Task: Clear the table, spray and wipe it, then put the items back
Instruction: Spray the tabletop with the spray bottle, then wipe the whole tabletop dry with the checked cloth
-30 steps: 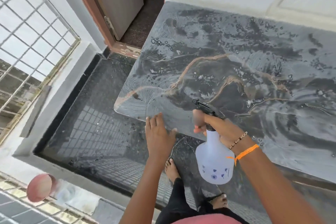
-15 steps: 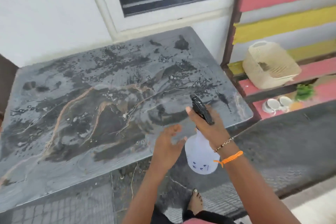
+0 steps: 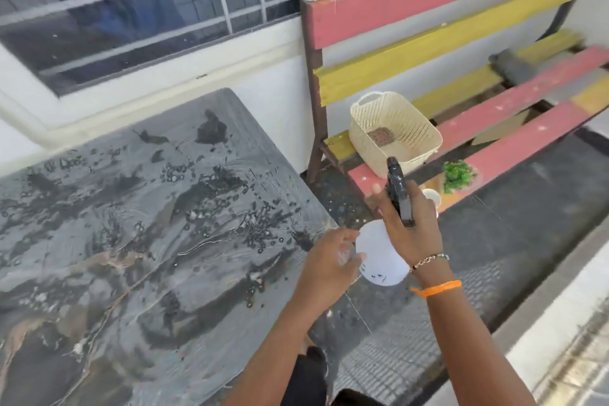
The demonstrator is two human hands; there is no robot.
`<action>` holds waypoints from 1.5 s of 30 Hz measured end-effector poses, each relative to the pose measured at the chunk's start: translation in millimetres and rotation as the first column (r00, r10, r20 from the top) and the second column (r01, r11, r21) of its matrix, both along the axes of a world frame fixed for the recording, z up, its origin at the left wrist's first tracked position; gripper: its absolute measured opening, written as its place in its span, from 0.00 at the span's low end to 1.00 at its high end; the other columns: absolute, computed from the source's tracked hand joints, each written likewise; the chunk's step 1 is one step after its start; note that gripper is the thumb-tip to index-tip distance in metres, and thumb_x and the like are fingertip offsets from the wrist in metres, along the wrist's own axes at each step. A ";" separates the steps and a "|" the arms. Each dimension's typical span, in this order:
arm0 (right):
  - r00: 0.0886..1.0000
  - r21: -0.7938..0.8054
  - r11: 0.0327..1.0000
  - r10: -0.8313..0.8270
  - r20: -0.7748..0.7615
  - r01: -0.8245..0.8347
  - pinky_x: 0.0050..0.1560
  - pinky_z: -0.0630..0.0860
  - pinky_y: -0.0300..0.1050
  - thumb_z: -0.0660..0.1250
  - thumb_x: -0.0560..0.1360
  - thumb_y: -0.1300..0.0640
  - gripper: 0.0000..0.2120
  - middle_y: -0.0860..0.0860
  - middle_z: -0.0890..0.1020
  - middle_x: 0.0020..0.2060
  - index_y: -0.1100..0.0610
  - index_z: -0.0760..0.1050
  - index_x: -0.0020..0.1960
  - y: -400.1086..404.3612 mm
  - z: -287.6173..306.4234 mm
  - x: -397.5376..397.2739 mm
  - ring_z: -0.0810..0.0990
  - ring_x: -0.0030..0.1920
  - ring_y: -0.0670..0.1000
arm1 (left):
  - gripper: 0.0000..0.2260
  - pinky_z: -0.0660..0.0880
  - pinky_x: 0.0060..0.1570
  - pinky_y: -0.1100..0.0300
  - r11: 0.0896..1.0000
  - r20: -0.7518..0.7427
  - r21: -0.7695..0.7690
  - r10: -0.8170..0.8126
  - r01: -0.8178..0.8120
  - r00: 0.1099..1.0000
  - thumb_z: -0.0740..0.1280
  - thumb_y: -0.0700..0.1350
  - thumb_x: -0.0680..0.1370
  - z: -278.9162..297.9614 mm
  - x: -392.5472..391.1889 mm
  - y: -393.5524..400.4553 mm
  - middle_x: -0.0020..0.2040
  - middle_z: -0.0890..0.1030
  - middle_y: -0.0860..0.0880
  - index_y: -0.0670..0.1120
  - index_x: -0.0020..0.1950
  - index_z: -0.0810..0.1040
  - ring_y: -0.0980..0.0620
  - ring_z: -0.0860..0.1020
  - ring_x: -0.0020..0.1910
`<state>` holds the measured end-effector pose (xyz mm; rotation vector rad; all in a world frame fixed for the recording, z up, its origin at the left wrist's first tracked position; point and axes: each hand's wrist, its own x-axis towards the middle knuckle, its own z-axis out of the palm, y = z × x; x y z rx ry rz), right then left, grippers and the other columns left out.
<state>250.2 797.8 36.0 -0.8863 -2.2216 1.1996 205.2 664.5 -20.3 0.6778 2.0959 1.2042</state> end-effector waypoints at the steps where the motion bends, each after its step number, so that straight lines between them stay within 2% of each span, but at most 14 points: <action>1: 0.997 0.077 0.996 -0.043 0.064 0.038 0.37 0.71 0.55 0.61 0.75 0.42 0.21 0.61 0.75 0.35 0.62 0.69 0.40 17.3 2.6 -6.9 0.74 0.40 0.63 | 0.13 0.65 0.43 0.79 1.000 0.010 0.009 -0.009 0.009 1.000 0.66 0.48 0.76 0.1 -10.6 15.4 0.54 0.73 0.63 0.56 0.59 0.72 0.77 0.69 0.48; 3: 0.974 0.164 0.979 -0.149 0.169 0.121 0.34 0.70 0.50 0.58 0.74 0.36 0.23 0.55 0.75 0.32 0.57 0.69 0.38 46.2 4.8 -18.7 0.75 0.37 0.60 | 0.13 0.66 0.44 0.78 0.999 0.018 0.013 -0.031 0.031 0.999 0.67 0.48 0.76 2.0 -27.1 38.2 0.55 0.73 0.62 0.55 0.60 0.73 0.72 0.72 0.50; 5: 0.948 0.207 0.963 -0.218 0.233 0.171 0.30 0.65 0.45 0.55 0.73 0.33 0.27 0.52 0.74 0.28 0.57 0.70 0.36 77.8 6.7 -34.5 0.73 0.33 0.59 | 0.15 0.67 0.47 0.74 0.999 0.039 0.012 -0.049 0.049 0.998 0.67 0.48 0.76 2.2 -46.5 63.0 0.55 0.74 0.60 0.54 0.62 0.73 0.65 0.73 0.52; 8: 0.954 0.259 0.950 -0.230 0.193 0.177 0.26 0.60 0.40 0.55 0.73 0.35 0.30 0.52 0.72 0.23 0.62 0.72 0.33 126.5 4.9 -56.8 0.72 0.28 0.58 | 0.15 0.69 0.50 0.69 0.999 0.028 -0.006 -0.050 0.050 0.998 0.66 0.47 0.76 4.2 -71.0 92.3 0.56 0.74 0.59 0.53 0.63 0.72 0.63 0.73 0.53; 13: 0.968 0.229 0.957 -0.211 0.134 0.177 0.27 0.62 0.42 0.60 0.73 0.37 0.27 0.57 0.79 0.28 0.62 0.73 0.32 209.9 -18.6 -97.2 0.76 0.32 0.59 | 0.15 0.69 0.52 0.66 0.999 0.003 -0.047 0.015 -0.014 1.000 0.65 0.48 0.77 -7.7 -112.8 154.5 0.59 0.75 0.57 0.51 0.63 0.72 0.62 0.74 0.53; 19: 0.993 0.260 0.965 -0.056 0.100 0.028 0.26 0.53 0.39 0.67 0.71 0.43 0.21 0.41 0.67 0.25 0.63 0.75 0.42 295.2 -56.9 -152.5 0.70 0.31 0.52 | 0.13 0.71 0.48 0.71 0.974 0.135 -0.073 0.224 -0.216 0.965 0.65 0.45 0.77 -29.8 -144.9 250.8 0.62 0.76 0.55 0.51 0.61 0.74 0.61 0.76 0.54; 23: 0.990 0.249 0.964 0.057 0.131 -0.088 0.34 0.60 0.40 0.70 0.71 0.45 0.20 0.56 0.77 0.31 0.63 0.75 0.42 345.3 -92.0 -182.2 0.78 0.36 0.60 | 0.14 0.71 0.45 0.73 0.942 0.217 -0.141 0.329 -0.304 0.919 0.65 0.42 0.77 -45.9 -159.7 305.0 0.60 0.77 0.52 0.49 0.62 0.74 0.58 0.76 0.54; 26: 0.962 0.192 0.957 0.178 0.206 -0.218 0.33 0.61 0.42 0.71 0.70 0.45 0.18 0.58 0.80 0.34 0.60 0.73 0.40 365.4 -125.0 -198.3 0.77 0.36 0.59 | 0.13 0.72 0.52 0.65 0.919 0.239 -0.183 0.386 -0.349 0.891 0.65 0.42 0.77 -60.6 -169.9 327.8 0.59 0.77 0.51 0.47 0.62 0.74 0.55 0.76 0.56; 29: 0.888 0.123 0.911 0.343 0.305 -0.394 0.35 0.64 0.44 0.71 0.71 0.48 0.15 0.58 0.79 0.37 0.60 0.73 0.41 375.5 -161.9 -208.4 0.77 0.38 0.60 | 0.12 0.71 0.52 0.63 0.886 0.239 -0.252 0.446 -0.389 0.863 0.64 0.42 0.77 -76.4 -182.5 342.2 0.58 0.78 0.50 0.47 0.61 0.75 0.56 0.76 0.55; 33: 0.702 0.016 0.786 0.542 0.462 -0.617 0.43 0.72 0.51 0.70 0.72 0.51 0.15 0.59 0.79 0.43 0.63 0.75 0.47 380.7 -205.0 -210.2 0.77 0.46 0.60 | 0.13 0.68 0.48 0.66 0.837 0.248 -0.337 0.521 -0.432 0.817 0.63 0.42 0.77 -93.7 -194.3 354.8 0.58 0.77 0.51 0.47 0.61 0.75 0.58 0.74 0.51; 36: 0.626 -0.088 0.744 0.613 0.483 -0.662 0.45 0.73 0.52 0.71 0.71 0.52 0.14 0.58 0.80 0.43 0.62 0.76 0.47 385.1 -222.5 -208.4 0.77 0.46 0.60 | 0.13 0.67 0.40 0.71 0.822 0.263 -0.353 0.546 -0.447 0.796 0.62 0.42 0.77 -102.9 -199.6 366.2 0.54 0.76 0.55 0.49 0.60 0.75 0.62 0.73 0.47; 40: 0.578 -0.136 0.703 0.665 0.473 -0.698 0.43 0.73 0.50 0.73 0.69 0.60 0.09 0.56 0.81 0.43 0.61 0.77 0.46 392.7 -227.4 -204.4 0.78 0.46 0.60 | 0.12 0.68 0.39 0.71 0.820 0.296 -0.355 0.554 -0.449 0.778 0.62 0.42 0.76 -109.7 -203.5 378.7 0.50 0.75 0.60 0.50 0.59 0.76 0.69 0.71 0.44; 42: 0.509 -0.174 0.654 0.704 0.496 -0.736 0.43 0.73 0.50 0.70 0.68 0.66 0.08 0.56 0.81 0.44 0.60 0.76 0.47 401.6 -225.9 -204.1 0.78 0.46 0.60 | 0.12 0.69 0.39 0.70 0.818 0.297 -0.362 0.555 -0.446 0.777 0.62 0.42 0.76 -111.7 -206.0 382.6 0.50 0.75 0.61 0.50 0.58 0.76 0.69 0.72 0.45; 45: 0.388 -0.292 0.563 0.784 0.485 -0.773 0.46 0.77 0.54 0.62 0.69 0.71 0.14 0.58 0.83 0.46 0.61 0.78 0.50 420.7 -220.7 -211.0 0.80 0.44 0.60 | 0.12 0.67 0.38 0.72 0.808 0.290 -0.369 0.569 -0.459 0.769 0.62 0.41 0.76 -113.3 -210.5 384.8 0.50 0.76 0.62 0.50 0.58 0.76 0.70 0.71 0.44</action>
